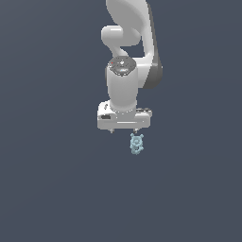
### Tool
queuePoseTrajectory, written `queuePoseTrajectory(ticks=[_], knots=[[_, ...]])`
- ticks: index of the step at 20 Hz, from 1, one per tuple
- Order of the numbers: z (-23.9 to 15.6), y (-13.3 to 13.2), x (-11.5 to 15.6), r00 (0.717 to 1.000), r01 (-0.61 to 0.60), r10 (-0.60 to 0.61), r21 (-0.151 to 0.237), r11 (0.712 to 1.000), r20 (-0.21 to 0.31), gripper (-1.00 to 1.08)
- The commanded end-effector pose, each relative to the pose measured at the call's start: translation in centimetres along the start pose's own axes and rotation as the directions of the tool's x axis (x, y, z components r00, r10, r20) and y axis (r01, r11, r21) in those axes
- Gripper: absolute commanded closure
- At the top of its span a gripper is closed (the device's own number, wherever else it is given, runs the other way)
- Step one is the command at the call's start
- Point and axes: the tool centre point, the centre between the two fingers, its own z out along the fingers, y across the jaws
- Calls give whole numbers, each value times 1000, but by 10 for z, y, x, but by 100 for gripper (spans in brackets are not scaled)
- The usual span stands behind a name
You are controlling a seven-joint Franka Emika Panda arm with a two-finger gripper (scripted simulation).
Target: Pick up the object and move it to a goal position.
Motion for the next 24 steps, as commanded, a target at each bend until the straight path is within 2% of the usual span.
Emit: queuePoseTrajectory(ticks=[1, 12, 24], knots=[[0, 0, 0, 1000, 0, 0, 0, 1000, 0, -92], [1, -21, 3, 999, 39, -39, -4, 999, 2, -92], [16, -31, 3, 1000, -4, 4, -10, 1000, 7, -92]])
